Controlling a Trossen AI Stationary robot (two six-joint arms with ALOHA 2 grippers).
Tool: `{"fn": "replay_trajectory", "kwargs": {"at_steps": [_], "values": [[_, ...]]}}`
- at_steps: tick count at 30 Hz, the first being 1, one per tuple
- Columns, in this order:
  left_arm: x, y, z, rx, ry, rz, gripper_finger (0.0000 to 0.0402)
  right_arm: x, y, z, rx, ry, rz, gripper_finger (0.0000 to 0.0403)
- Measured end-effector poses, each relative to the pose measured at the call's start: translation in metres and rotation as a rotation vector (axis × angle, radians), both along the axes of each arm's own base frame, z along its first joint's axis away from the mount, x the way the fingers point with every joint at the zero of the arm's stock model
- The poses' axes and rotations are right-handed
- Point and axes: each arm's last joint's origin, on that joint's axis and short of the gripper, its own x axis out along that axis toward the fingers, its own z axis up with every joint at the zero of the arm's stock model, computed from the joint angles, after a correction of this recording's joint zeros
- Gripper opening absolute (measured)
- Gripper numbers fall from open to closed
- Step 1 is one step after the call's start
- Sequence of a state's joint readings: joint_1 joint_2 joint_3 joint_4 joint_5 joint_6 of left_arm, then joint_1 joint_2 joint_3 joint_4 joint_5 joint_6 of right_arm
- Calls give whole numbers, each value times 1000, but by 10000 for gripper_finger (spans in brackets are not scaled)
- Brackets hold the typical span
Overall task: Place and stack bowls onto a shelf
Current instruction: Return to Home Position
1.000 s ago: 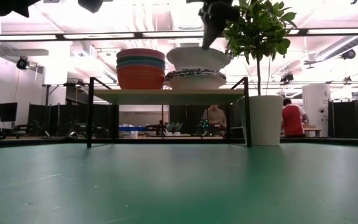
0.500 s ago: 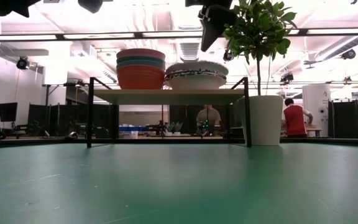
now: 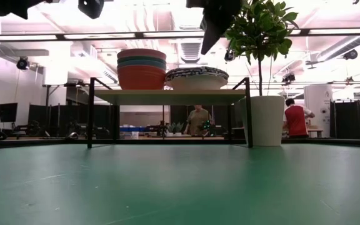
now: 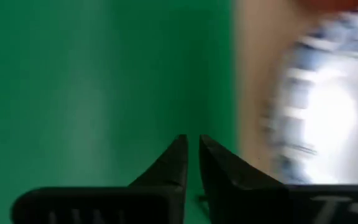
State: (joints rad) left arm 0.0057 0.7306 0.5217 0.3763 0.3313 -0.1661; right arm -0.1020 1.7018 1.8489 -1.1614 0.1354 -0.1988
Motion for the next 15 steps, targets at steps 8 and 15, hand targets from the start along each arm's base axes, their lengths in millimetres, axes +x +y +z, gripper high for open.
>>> {"fn": "replay_trajectory", "kwargs": {"at_steps": [8,15], "values": [[-3,-14,-24,63,107,-76,0,-28,56,-50,41,-210,151,9],[-10,-14,-36,133,97,-71,0,-75,62,-79,62,-520,189,9]]}}
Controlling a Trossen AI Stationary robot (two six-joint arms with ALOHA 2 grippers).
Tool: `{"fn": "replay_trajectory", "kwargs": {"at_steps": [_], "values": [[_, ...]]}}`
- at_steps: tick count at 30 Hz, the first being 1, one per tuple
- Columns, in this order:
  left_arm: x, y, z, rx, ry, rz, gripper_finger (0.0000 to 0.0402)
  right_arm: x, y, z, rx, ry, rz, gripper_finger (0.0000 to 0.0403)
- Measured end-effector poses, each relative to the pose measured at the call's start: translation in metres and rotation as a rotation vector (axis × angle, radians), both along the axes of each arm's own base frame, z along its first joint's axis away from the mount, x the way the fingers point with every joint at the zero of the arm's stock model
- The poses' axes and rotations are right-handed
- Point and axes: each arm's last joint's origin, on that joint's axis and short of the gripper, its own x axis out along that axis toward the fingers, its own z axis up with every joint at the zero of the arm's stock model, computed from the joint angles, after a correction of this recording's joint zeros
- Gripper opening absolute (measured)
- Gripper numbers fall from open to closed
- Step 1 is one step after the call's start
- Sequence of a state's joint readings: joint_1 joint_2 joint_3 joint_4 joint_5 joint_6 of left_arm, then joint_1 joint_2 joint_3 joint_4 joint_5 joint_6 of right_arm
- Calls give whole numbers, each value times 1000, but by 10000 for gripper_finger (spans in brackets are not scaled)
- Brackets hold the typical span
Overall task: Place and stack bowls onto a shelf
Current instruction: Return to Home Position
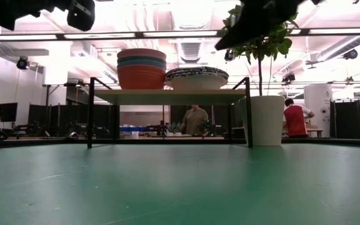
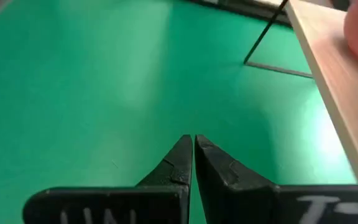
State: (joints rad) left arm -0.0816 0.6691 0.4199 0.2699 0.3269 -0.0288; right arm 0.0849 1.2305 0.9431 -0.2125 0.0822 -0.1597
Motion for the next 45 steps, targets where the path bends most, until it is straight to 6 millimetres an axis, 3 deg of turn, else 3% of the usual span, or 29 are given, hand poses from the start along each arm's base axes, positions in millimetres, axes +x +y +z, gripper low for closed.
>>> {"fn": "replay_trajectory", "kwargs": {"at_steps": [9,17,27,35,45], "values": [[-16,4,-15,20,10,23,0,-51,-4,-23,25,-201,10,9],[-38,13,-19,25,-90,96,0,-81,-9,-40,4,-281,11,9],[-58,24,-44,-24,-141,215,0,-104,-23,-51,25,-414,25,9],[-69,23,-62,-88,-189,212,0,-121,-26,-73,64,-477,12,9],[-66,24,-77,-107,-200,217,0,-142,-24,-89,77,-545,63,9]]}}
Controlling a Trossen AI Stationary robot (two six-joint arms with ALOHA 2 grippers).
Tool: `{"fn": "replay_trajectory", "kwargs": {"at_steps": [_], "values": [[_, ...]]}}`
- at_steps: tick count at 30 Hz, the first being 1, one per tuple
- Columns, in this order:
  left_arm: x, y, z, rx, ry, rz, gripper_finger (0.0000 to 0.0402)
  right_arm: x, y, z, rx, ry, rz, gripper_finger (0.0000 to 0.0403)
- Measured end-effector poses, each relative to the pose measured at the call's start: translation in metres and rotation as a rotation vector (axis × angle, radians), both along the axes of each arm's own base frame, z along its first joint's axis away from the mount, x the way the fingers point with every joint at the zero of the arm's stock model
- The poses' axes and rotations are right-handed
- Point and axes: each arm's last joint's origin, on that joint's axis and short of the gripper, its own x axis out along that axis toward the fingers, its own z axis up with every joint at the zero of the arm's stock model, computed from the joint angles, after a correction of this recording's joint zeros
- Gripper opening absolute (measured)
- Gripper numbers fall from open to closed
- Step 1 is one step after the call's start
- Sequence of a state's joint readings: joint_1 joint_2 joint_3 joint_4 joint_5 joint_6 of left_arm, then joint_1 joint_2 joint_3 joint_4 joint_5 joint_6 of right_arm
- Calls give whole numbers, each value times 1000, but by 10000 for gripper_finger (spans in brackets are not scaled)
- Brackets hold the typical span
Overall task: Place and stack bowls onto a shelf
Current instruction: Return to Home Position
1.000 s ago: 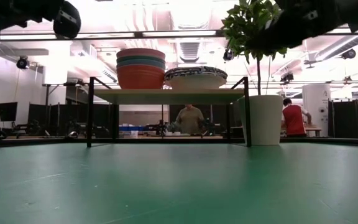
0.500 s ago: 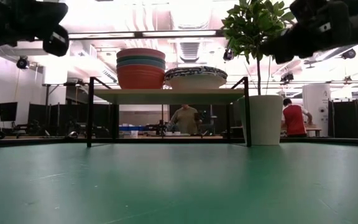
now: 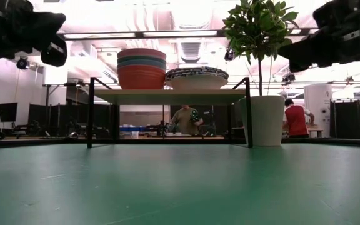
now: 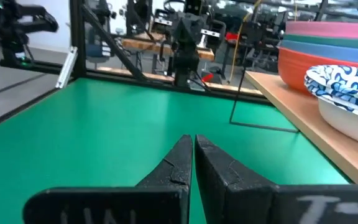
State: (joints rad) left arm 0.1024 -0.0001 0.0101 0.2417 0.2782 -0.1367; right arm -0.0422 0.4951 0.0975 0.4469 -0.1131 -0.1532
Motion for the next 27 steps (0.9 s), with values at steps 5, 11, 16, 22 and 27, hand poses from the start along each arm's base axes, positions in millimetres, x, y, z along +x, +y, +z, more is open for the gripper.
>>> {"fn": "replay_trajectory", "kwargs": {"at_steps": [5,11,16,22,27], "values": [[0,0,0,55,-15,14,0,-11,3,-4,22,-57,74,9],[0,-1,1,73,-19,0,0,-20,5,-8,99,-88,132,9],[0,-1,1,51,-15,-7,0,-23,6,-6,113,-106,195,9],[2,0,-5,-10,54,-21,0,-22,6,-8,17,-106,183,9],[3,0,-6,-6,69,-20,0,-21,6,-8,-55,-117,185,9]]}}
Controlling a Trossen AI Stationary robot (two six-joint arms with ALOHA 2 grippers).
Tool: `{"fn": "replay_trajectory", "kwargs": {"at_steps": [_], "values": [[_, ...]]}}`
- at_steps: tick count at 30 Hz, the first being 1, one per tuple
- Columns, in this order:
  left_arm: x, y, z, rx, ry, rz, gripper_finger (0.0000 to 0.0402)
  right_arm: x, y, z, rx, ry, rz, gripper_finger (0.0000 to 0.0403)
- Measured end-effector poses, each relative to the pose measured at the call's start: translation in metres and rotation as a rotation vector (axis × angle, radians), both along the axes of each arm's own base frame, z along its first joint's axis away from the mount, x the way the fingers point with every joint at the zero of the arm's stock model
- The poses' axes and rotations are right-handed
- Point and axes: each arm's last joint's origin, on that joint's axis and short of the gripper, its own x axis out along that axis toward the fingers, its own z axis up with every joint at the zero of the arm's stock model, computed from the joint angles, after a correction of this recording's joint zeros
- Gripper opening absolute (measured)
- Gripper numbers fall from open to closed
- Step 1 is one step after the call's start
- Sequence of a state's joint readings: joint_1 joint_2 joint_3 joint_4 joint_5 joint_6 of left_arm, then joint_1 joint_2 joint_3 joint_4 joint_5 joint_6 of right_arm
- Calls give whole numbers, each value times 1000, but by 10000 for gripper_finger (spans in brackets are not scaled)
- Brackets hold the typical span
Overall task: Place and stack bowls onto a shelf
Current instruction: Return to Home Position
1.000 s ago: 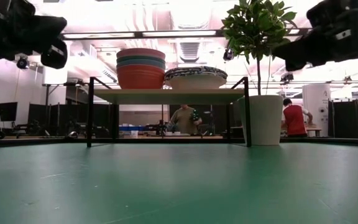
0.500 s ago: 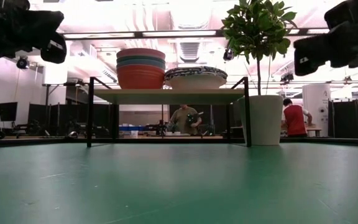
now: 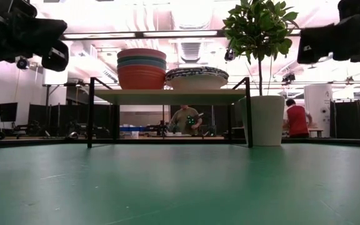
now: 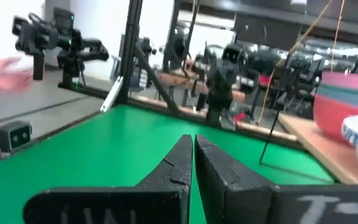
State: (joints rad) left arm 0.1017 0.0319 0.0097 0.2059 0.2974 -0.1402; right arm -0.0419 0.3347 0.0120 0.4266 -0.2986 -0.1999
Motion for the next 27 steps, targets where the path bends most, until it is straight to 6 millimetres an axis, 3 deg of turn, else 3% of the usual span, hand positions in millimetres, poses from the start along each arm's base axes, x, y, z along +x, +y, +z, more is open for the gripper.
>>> {"fn": "replay_trajectory", "kwargs": {"at_steps": [7,13,15,22,25,27], "values": [[1,0,-1,-1,13,0,0,-10,2,20,0,-210,42,9],[2,0,-2,-2,22,0,0,-9,0,10,-9,-110,-20,9],[2,0,-2,-2,24,0,0,-8,0,3,144,7,-6,9],[2,0,-2,-2,24,0,0,-8,0,-25,962,486,-60,9],[2,0,-2,-2,24,0,0,-8,0,-26,1138,524,-73,9],[2,0,-2,-3,25,0,0,-8,0,-25,1157,516,-78,9]]}}
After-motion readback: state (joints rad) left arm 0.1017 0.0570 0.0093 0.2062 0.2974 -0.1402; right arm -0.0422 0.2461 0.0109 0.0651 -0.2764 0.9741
